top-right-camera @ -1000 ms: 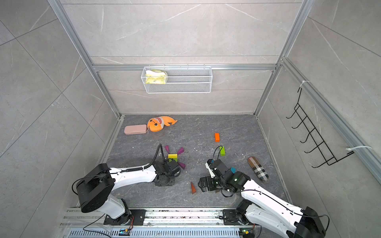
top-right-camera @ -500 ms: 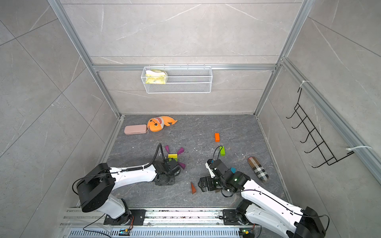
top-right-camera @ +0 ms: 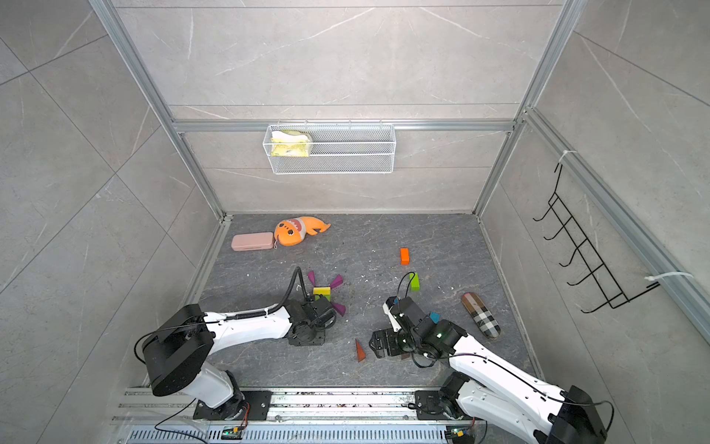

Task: Assemble a small pinwheel with building blocks
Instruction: Assemble the building block at the center of the board.

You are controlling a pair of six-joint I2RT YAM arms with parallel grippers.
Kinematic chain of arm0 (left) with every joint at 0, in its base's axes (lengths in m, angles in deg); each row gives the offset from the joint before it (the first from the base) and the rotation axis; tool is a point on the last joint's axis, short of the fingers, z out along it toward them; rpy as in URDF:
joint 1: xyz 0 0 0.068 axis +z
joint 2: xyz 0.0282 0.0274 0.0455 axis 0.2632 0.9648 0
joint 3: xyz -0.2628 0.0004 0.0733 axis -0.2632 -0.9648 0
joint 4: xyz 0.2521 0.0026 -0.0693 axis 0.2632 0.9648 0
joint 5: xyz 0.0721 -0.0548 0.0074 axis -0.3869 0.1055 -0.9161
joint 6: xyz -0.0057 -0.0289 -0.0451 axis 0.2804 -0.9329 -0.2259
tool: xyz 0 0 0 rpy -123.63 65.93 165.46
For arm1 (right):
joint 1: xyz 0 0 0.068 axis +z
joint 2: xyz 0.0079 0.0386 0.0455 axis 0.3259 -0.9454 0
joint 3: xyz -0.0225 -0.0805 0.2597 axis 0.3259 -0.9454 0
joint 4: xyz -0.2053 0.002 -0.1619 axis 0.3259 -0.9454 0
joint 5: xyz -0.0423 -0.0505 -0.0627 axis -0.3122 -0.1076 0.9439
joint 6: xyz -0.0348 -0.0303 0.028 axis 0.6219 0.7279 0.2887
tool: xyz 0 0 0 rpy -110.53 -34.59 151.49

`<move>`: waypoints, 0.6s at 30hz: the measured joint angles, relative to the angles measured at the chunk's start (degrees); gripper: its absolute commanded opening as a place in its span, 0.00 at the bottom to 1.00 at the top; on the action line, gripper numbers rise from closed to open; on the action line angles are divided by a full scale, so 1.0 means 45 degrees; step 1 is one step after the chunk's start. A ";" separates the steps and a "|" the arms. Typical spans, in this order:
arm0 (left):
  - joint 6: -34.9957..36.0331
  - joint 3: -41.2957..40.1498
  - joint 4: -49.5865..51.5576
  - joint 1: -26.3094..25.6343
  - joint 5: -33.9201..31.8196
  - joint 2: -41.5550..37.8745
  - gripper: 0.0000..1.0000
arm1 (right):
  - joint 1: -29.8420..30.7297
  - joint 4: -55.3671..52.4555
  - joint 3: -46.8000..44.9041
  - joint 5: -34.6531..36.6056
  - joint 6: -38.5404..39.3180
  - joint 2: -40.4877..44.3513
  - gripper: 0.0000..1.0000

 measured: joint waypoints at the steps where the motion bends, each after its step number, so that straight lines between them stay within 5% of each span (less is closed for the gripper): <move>1: 0.0092 0.0000 0.0010 0.0000 0.0029 -0.0107 0.44 | 0.0000 0.0000 0.0000 0.0000 0.0000 0.0000 1.00; 18: 0.1107 0.0175 0.1914 0.0121 -0.0675 -0.4085 0.47 | -0.0073 0.0000 0.0000 0.0005 0.0000 0.0015 1.00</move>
